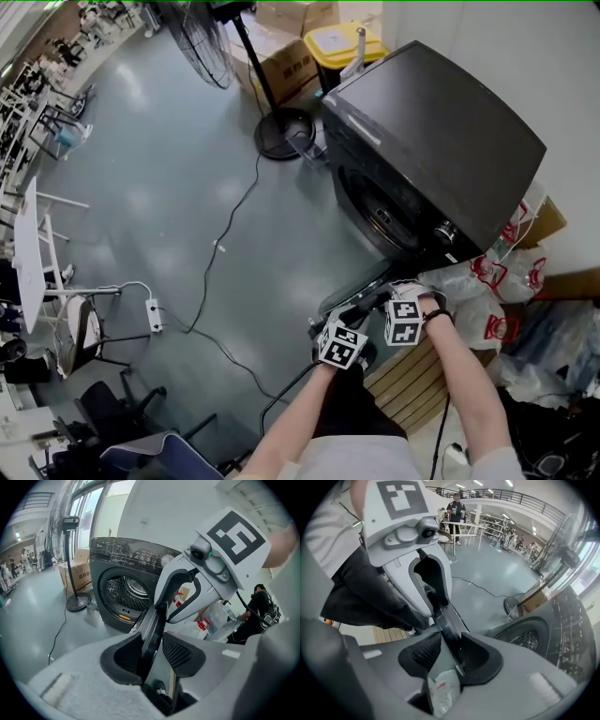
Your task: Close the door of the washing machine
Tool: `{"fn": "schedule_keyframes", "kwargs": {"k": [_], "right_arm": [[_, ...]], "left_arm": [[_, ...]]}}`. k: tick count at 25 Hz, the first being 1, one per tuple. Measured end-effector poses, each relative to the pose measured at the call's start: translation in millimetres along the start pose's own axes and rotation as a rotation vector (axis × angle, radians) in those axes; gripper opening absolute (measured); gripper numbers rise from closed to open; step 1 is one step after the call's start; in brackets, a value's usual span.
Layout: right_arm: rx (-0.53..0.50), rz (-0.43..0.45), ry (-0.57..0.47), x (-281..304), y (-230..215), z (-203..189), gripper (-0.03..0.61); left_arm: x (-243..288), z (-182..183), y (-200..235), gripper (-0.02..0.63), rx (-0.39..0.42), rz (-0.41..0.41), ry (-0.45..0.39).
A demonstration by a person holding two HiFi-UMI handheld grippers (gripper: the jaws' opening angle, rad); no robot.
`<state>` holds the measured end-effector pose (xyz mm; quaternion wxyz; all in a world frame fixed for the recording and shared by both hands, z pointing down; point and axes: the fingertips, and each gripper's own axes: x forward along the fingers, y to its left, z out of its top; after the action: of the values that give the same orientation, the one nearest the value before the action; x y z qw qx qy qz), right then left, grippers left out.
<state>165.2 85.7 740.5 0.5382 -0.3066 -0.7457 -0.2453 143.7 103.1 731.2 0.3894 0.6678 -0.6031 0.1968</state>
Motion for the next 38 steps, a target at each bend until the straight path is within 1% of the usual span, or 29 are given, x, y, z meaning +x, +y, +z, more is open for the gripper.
{"fn": "schedule_keyframes", "kwargs": {"k": [4,6,9,16,23,27,31,35,38], "right_arm": [[0.036,-0.036,-0.002,3.7,-5.2,-0.3,0.132],[0.058,-0.029,0.003,3.5,-6.1,2.4,0.133],[0.056,-0.022,0.038,6.2,-6.2,-0.1,0.133],[0.086,-0.012,0.057,7.9,-12.1,0.8,0.133],[0.170,-0.091,0.043,9.9,-26.2,9.2,0.138],[0.207,-0.101,0.062,12.0,-32.7,8.2,0.140],[0.254,-0.123,0.054,13.3,-39.3,11.6,0.141],[0.268,-0.150,0.056,12.5,-48.3,9.8,0.141],[0.286,-0.160,0.037,11.2,-50.5,14.7,0.143]], "left_arm": [[2.2,-0.2,4.4,0.137,0.008,-0.012,0.036],[2.2,0.4,6.8,0.138,0.005,-0.032,0.052],[3.3,2.2,7.8,0.138,0.005,-0.070,0.057],[3.2,7.2,13.8,0.140,0.026,-0.079,0.076],[0.9,16.1,29.0,0.146,0.012,-0.076,0.093],[2.7,21.4,36.1,0.149,0.027,-0.077,0.090],[3.8,25.0,42.8,0.153,0.029,-0.076,0.094],[7.0,28.7,47.0,0.155,0.035,-0.090,0.102],[7.4,29.2,50.0,0.155,0.045,-0.096,0.099]]}}
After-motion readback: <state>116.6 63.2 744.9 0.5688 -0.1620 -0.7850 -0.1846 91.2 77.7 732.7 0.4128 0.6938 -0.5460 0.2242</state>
